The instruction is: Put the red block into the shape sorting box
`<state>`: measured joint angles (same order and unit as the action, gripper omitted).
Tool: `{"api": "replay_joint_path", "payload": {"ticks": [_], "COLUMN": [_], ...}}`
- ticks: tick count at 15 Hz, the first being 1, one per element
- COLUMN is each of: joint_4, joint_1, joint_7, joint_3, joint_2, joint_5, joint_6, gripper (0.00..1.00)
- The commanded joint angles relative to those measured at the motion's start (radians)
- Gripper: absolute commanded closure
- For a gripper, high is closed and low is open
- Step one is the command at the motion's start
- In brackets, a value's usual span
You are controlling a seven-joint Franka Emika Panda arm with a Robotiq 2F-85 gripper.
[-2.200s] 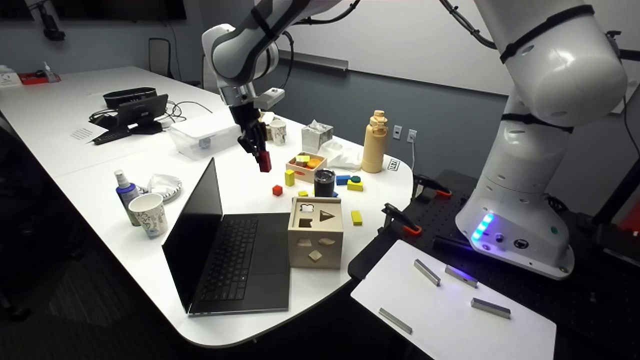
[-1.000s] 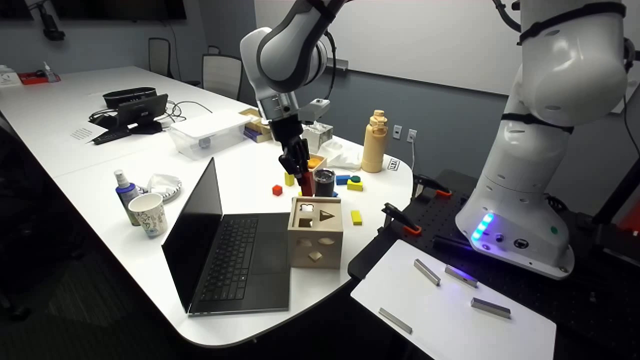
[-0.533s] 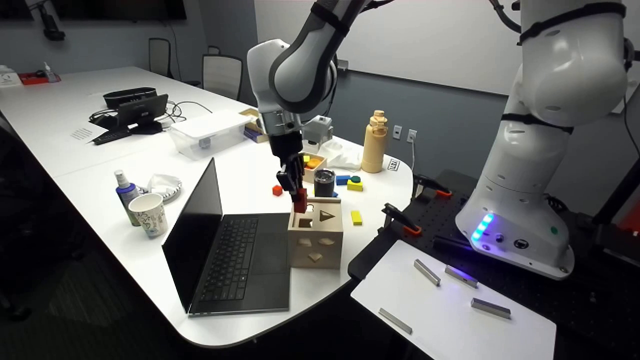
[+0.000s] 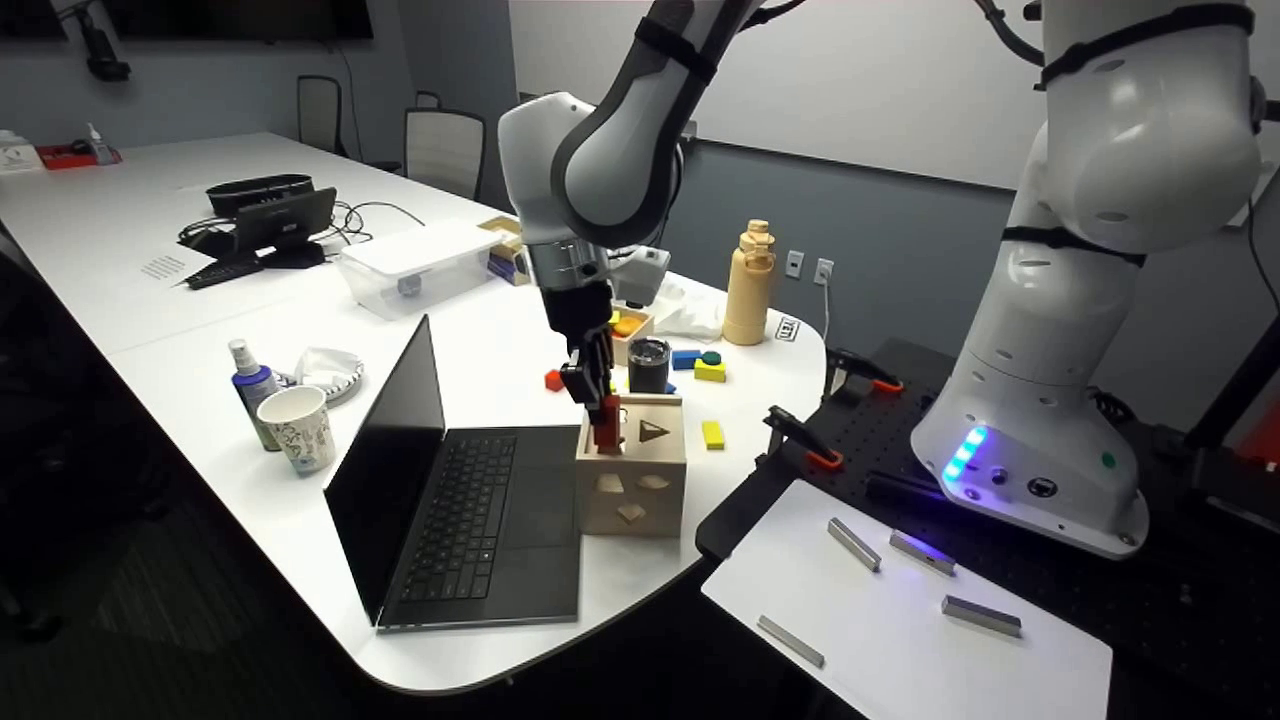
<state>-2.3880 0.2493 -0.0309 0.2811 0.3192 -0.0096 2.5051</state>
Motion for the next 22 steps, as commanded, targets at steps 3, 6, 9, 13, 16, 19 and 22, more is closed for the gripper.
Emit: {"api": "replay_joint_path", "payload": {"ticks": [3,6,9,13,16,19,22], "joint_4": [-0.045,-0.041,-0.038,-0.032,-0.031,-0.028,-0.026], "joint_1": [0.016,0.013,0.012,0.021,0.032,0.044,0.056], "joint_7": [0.049,0.037,0.025,0.018,0.023,0.026,0.033], "joint_3": [-0.030,-0.036,-0.033,-0.034,-0.036,-0.037,-0.040], "joint_2": [-0.028,-0.018,-0.009,0.004,0.015,0.027,0.037], "joint_5": [-0.039,-0.043,-0.039,-0.064,-0.095,-0.119,-0.138], "joint_6": [0.058,0.079,0.086,0.074,0.079,0.084,0.087], "gripper": [0.92,0.92,0.92,0.92,0.92,0.92,0.92]}}
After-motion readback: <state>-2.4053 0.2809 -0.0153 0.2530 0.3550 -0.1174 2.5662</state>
